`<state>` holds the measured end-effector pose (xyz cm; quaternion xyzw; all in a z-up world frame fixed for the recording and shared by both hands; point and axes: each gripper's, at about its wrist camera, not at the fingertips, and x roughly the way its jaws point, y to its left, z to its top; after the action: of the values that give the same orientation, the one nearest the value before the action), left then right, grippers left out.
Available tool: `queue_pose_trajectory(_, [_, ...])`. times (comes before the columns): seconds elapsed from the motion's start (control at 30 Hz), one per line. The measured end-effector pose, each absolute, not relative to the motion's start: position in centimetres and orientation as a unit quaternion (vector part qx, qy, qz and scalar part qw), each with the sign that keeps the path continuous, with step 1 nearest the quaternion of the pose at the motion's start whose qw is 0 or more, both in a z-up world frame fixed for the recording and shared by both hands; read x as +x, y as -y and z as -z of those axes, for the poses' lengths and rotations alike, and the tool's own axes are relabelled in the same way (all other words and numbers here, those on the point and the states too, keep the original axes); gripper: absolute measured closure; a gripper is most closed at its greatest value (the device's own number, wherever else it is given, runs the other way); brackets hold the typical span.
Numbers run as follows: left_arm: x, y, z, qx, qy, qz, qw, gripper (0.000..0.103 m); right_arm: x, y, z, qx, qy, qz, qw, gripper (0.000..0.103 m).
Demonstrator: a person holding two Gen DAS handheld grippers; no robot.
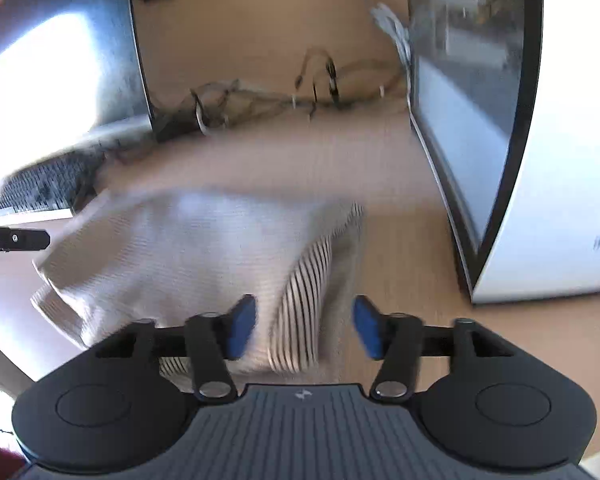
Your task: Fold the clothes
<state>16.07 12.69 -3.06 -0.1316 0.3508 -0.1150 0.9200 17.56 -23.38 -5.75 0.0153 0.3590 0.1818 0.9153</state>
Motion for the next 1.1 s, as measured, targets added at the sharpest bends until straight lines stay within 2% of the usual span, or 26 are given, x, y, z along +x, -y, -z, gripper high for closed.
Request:
queue_pose_trajectory(0.03, [16.2, -12.3, 2.2, -0.134, -0.336, 0.128, 0.923, 0.023, 17.6, 23.3, 5.1, 0.026, -0.347, -0.189, 0.918, 0.034])
queue_pose_trajectory(0.1, [16.9, -10.8, 1.2, -0.145, -0.319, 0.160, 0.923, 0.014, 18.1, 22.8, 4.3, 0.040, -0.325, -0.203, 0.923, 0.015])
queue_pose_trajectory(0.2, [18.3, -8.2, 2.9, -0.139, -0.344, 0.178, 0.911, 0.007, 19.2, 21.4, 4.9, 0.058, -0.306, -0.226, 0.923, 0.000])
queue_pose_trajectory(0.33, [19.5, -7.3, 7.9, -0.168, -0.423, 0.151, 0.878, 0.004, 20.1, 20.0, 8.7, 0.079, -0.359, -0.245, 0.897, 0.000])
queue_pose_trajectory(0.37, [19.3, -7.4, 8.4, -0.175, -0.417, 0.152, 0.879, 0.001, 20.2, 19.6, 9.6, 0.075, -0.368, -0.245, 0.894, 0.000])
queue_pose_trajectory(0.5, [19.3, -7.7, 8.3, -0.186, -0.413, 0.160, 0.877, 0.000, 18.8, 17.2, 10.1, -0.027, -0.350, -0.246, 0.904, 0.000])
queue_pose_trajectory(0.83, [19.2, -7.2, 7.7, -0.158, -0.417, 0.161, 0.881, 0.000, 18.9, 16.8, 10.2, -0.042, -0.354, -0.232, 0.905, 0.000])
queue_pose_trajectory(1.0, [19.2, -7.2, 6.0, -0.178, -0.378, 0.191, 0.888, 0.000, 18.7, 16.2, 10.4, -0.067, -0.350, -0.231, 0.905, 0.000])
queue_pose_trajectory(1.1, [20.1, -7.5, 7.6, -0.183, -0.412, 0.154, 0.879, 0.000, 18.7, 16.2, 10.4, -0.073, -0.348, -0.236, 0.904, 0.000])
